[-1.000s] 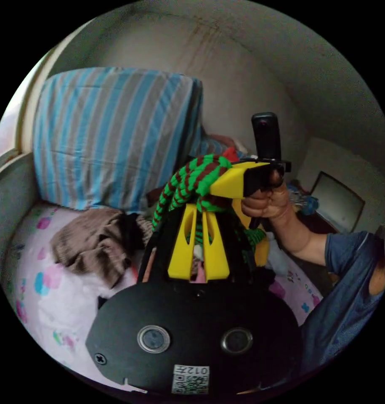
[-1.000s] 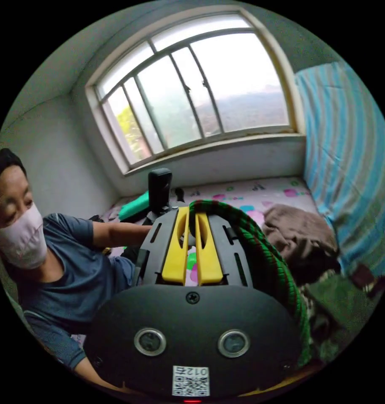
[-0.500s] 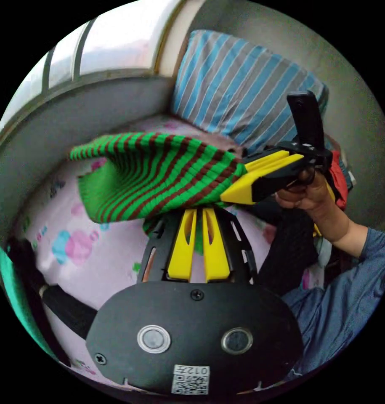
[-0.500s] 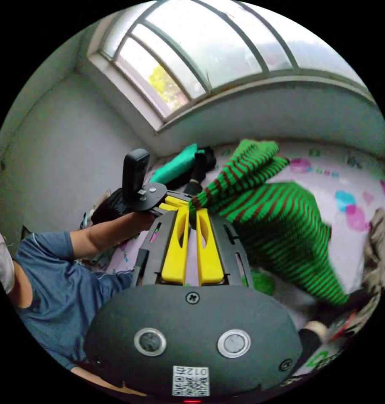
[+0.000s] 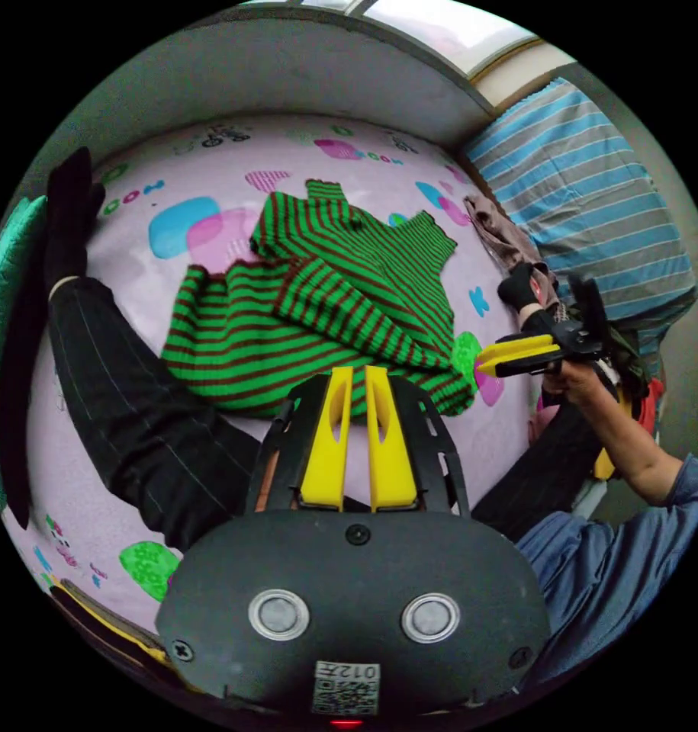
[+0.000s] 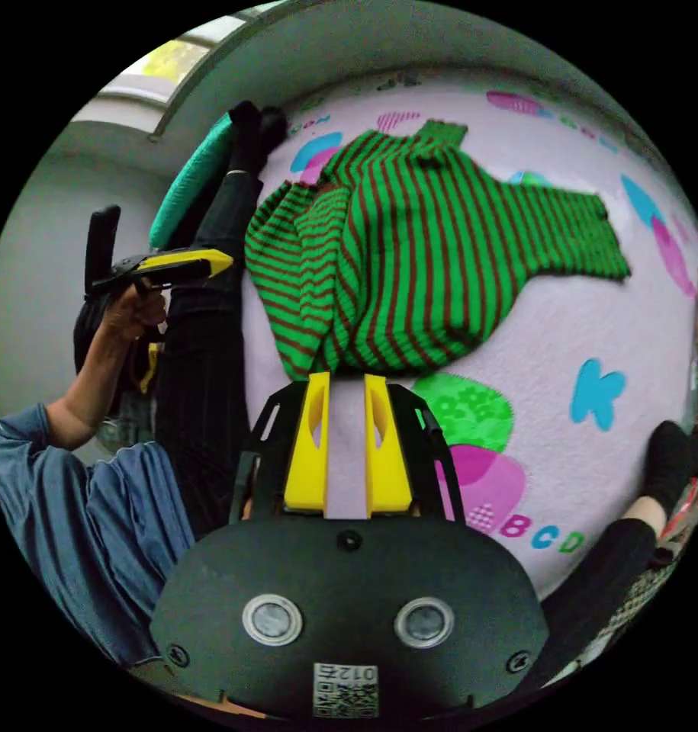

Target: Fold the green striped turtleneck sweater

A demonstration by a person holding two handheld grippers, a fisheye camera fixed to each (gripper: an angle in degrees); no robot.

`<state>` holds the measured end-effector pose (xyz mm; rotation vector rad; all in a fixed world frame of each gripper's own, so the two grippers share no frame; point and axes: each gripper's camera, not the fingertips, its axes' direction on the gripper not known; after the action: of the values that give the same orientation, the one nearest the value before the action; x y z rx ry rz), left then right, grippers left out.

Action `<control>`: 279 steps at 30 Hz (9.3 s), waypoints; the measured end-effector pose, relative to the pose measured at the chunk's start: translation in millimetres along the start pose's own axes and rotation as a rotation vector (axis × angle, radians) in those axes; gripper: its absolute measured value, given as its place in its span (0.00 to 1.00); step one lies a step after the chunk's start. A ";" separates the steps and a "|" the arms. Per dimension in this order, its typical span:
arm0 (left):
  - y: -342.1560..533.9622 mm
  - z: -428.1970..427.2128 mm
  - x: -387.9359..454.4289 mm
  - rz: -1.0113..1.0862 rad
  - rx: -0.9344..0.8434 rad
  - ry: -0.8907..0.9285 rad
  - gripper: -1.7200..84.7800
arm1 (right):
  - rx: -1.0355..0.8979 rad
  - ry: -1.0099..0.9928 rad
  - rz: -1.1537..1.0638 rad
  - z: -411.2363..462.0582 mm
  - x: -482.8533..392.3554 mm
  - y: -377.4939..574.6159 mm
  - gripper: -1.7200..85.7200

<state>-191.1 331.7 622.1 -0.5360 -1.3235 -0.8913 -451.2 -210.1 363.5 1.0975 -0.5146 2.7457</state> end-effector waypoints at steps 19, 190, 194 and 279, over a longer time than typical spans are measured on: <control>-252.7 64.6 51.9 0.536 -0.283 -0.377 0.10 | 0.120 0.013 0.339 24.7 39.0 -125.8 0.09; 128.4 -331.7 155.3 0.334 0.434 -0.515 0.02 | 0.893 0.424 -0.053 -477.8 -156.0 18.7 0.04; 162.5 -371.7 191.5 0.404 0.516 -0.487 0.02 | 0.989 0.428 -0.069 -488.1 -177.0 74.9 0.05; -521.4 98.1 -143.8 0.139 -0.215 -0.163 0.08 | 0.055 0.149 0.103 -111.5 126.9 -734.7 0.11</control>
<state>-669.1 143.8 426.0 -0.8729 -1.3258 -0.8943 -429.0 515.3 567.5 0.8912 -0.4904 2.9182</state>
